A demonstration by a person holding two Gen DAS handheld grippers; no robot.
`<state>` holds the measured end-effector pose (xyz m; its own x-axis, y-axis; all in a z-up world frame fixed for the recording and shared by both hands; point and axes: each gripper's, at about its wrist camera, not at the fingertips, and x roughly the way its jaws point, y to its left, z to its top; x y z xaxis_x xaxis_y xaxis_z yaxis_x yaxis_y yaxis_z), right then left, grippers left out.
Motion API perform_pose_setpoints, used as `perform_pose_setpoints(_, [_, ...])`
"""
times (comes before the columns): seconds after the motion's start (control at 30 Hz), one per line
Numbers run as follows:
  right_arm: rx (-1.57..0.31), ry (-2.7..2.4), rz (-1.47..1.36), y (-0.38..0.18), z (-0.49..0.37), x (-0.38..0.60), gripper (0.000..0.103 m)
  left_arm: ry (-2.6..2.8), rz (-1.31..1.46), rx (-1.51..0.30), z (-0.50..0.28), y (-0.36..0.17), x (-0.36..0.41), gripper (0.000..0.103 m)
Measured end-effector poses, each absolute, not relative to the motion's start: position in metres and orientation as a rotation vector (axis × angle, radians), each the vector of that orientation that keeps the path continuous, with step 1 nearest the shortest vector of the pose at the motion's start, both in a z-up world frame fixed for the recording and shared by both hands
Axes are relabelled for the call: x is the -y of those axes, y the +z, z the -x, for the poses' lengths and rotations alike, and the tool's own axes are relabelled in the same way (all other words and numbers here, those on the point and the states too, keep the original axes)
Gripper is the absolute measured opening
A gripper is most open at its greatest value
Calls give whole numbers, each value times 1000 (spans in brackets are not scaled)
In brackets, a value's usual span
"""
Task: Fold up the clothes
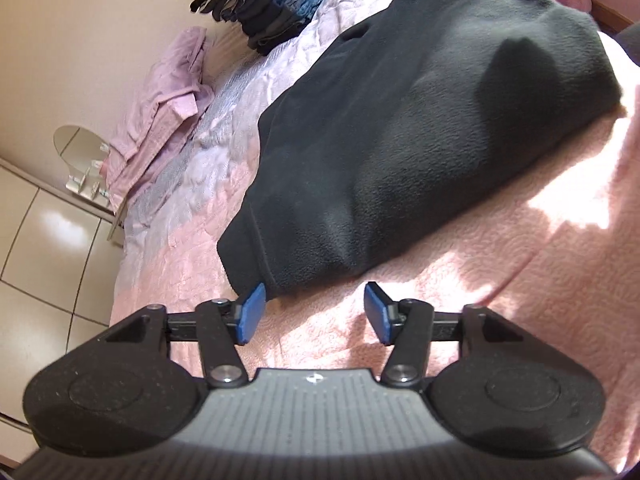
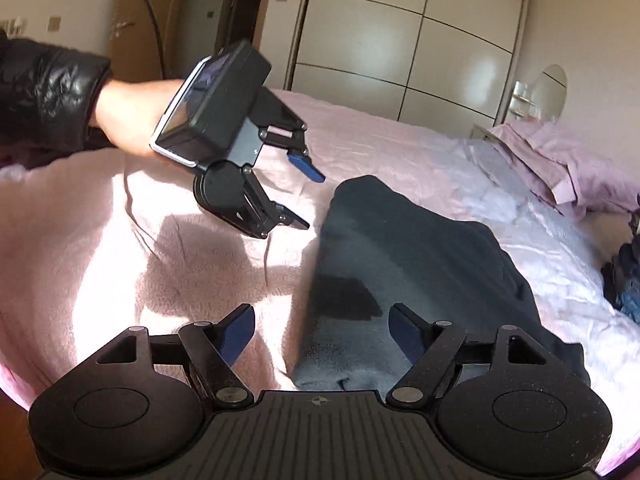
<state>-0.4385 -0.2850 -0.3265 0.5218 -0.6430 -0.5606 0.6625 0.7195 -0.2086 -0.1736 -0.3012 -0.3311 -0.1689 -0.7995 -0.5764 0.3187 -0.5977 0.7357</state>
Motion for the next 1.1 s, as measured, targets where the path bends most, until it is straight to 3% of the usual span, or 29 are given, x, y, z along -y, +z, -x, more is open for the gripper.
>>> perform_pose_setpoints(0.03, [-691, -785, -11, -333, 429, 292, 77, -1858, -1317, 615, 174, -331, 297, 66])
perform_pose_setpoints(0.1, [-784, -808, 30, -350, 418, 307, 76, -1858, -1313, 653, 174, -332, 291, 67])
perform_pose_setpoints(0.17, [-877, -796, 97, -363, 419, 316, 71, -1859, -1307, 701, 173, -333, 288, 73])
perform_pose_setpoints(0.2, [-905, -781, 135, -366, 422, 318, 60, -1860, -1303, 733, 173, -335, 287, 76])
perform_pose_setpoints(0.23, [-914, -769, 171, -366, 428, 319, 42, -1860, -1299, 772, 174, -337, 286, 81])
perform_pose_setpoints(0.27, [-916, -763, 202, -364, 437, 320, 37, -1863, -1296, 819, 176, -340, 286, 84])
perform_pose_setpoints(0.47, [-833, -749, 152, -334, 478, 344, 33, -1849, -1336, 1105, 203, -370, 307, 90])
perform_pose_setpoints(0.6, [-812, -733, 108, -326, 491, 347, 33, -1867, -1327, 1166, 222, -373, 338, 90])
perform_pose_setpoints(0.63, [-808, -725, 84, -327, 492, 348, 33, -1882, -1350, 1152, 225, -372, 346, 76])
perform_pose_setpoints(0.67, [-808, -720, 74, -330, 492, 348, 33, -1892, -1361, 1137, 227, -370, 350, 49])
perform_pose_setpoints(0.7, [-811, -723, 82, -334, 489, 347, 33, -1900, -1362, 1121, 227, -367, 351, 32])
perform_pose_setpoints(0.73, [-811, -736, 100, -338, 486, 343, 34, -1908, -1364, 1104, 227, -365, 352, 23])
perform_pose_setpoints(0.77, [-811, -755, 115, -342, 482, 340, 38, -1916, -1366, 1088, 227, -362, 353, 20])
perform_pose_setpoints(0.83, [-814, -790, 131, -349, 471, 335, 77, -1931, -1369, 1055, 227, -357, 355, 17])
perform_pose_setpoints(0.87, [-806, -800, 126, -352, 466, 335, 81, -1938, -1371, 1039, 227, -354, 356, 16])
perform_pose_setpoints(1.0, [-834, -829, 130, -369, 449, 344, 82, -1967, -1377, 972, 228, -344, 361, 15])
perform_pose_setpoints(1.1, [-902, -805, 216, -374, 459, 353, 46, -1988, -1380, 922, 228, -336, 364, 15])
